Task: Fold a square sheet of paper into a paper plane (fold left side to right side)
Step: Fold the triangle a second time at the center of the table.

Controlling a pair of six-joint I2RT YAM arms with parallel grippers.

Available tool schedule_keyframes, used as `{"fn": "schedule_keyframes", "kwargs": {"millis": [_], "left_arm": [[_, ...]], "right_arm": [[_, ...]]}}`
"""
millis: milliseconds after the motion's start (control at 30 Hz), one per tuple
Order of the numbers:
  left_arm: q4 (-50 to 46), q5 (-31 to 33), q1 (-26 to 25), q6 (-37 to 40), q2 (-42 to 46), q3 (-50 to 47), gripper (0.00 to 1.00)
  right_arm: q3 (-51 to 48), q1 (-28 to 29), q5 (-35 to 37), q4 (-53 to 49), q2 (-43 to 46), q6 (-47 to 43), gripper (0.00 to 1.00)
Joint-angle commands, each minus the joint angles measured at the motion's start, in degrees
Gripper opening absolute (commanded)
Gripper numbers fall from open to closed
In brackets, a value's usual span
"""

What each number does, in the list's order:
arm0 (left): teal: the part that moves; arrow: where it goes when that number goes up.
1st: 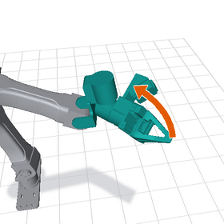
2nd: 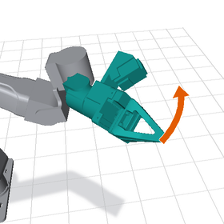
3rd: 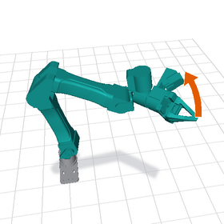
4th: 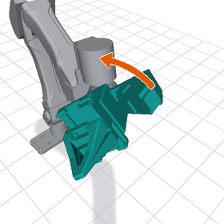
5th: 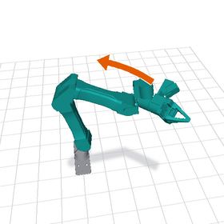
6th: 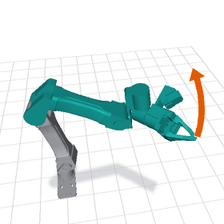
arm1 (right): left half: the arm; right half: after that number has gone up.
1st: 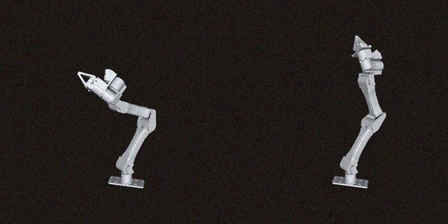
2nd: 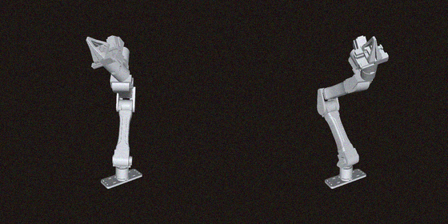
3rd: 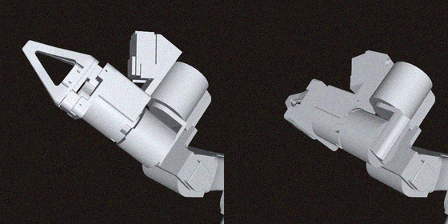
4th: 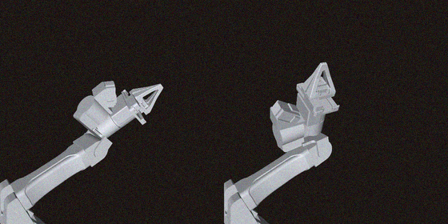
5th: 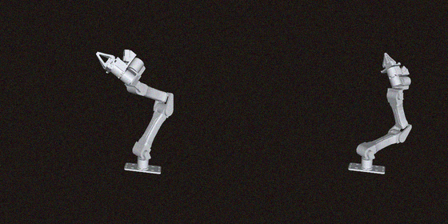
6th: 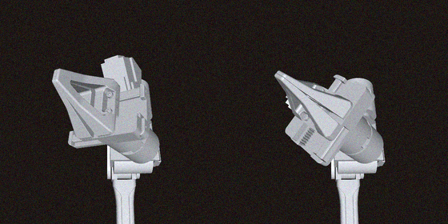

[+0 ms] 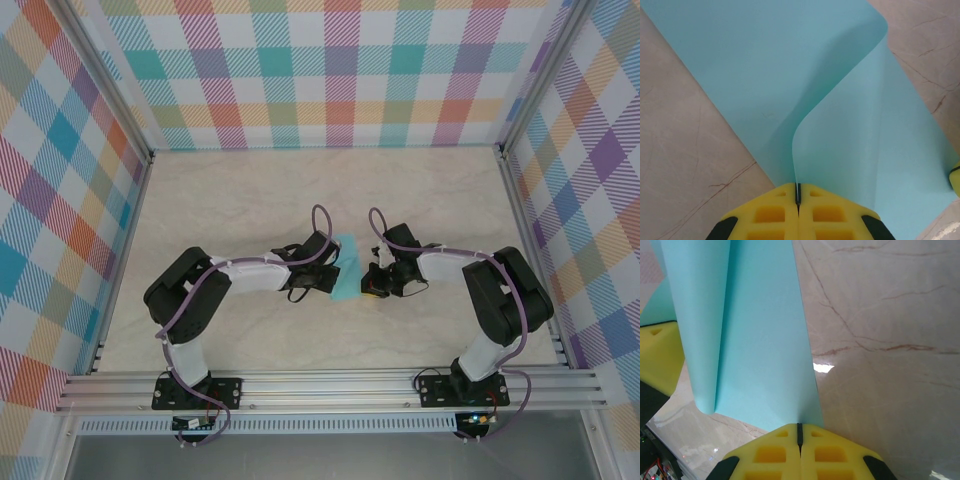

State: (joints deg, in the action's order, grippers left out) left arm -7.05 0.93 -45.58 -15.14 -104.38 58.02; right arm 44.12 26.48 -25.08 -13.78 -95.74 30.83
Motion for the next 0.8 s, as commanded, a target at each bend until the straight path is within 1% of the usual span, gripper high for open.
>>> {"fn": "schedule_keyframes", "kwargs": {"millis": [0,767], "left_arm": [[0.7,0.3,1.0,1.2,-0.7,1.5,0.0],[1.0,0.3,1.1,1.4,0.5,1.4,0.0]], "right_arm": [[-0.4,0.9,3.1,-3.3,-2.4,-0.9,0.02],[0.0,1.0,3.4,-3.8,-2.7,-1.2,0.02]]}}
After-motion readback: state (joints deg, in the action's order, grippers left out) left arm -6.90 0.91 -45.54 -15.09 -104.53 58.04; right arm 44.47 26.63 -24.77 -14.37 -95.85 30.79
